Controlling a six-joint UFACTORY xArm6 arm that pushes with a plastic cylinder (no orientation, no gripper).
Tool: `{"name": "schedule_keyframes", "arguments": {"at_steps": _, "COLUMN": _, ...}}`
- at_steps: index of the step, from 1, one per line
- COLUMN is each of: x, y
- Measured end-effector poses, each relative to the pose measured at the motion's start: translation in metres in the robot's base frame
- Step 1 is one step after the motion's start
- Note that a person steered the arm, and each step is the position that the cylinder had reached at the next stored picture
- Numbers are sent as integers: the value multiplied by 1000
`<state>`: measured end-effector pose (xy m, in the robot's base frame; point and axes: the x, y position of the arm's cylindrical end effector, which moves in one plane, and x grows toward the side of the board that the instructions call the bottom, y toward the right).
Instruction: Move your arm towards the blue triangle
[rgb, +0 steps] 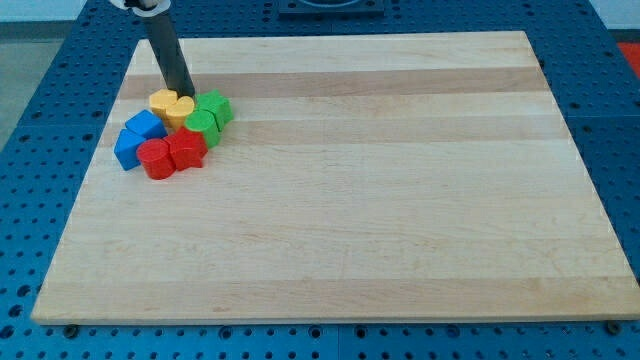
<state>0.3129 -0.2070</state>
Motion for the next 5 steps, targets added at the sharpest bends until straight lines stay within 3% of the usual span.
{"name": "schedule_keyframes", "arguments": {"at_steps": 3, "x": -17, "y": -7}}
{"name": "schedule_keyframes", "arguments": {"at_steps": 5, "x": -15, "y": -76}}
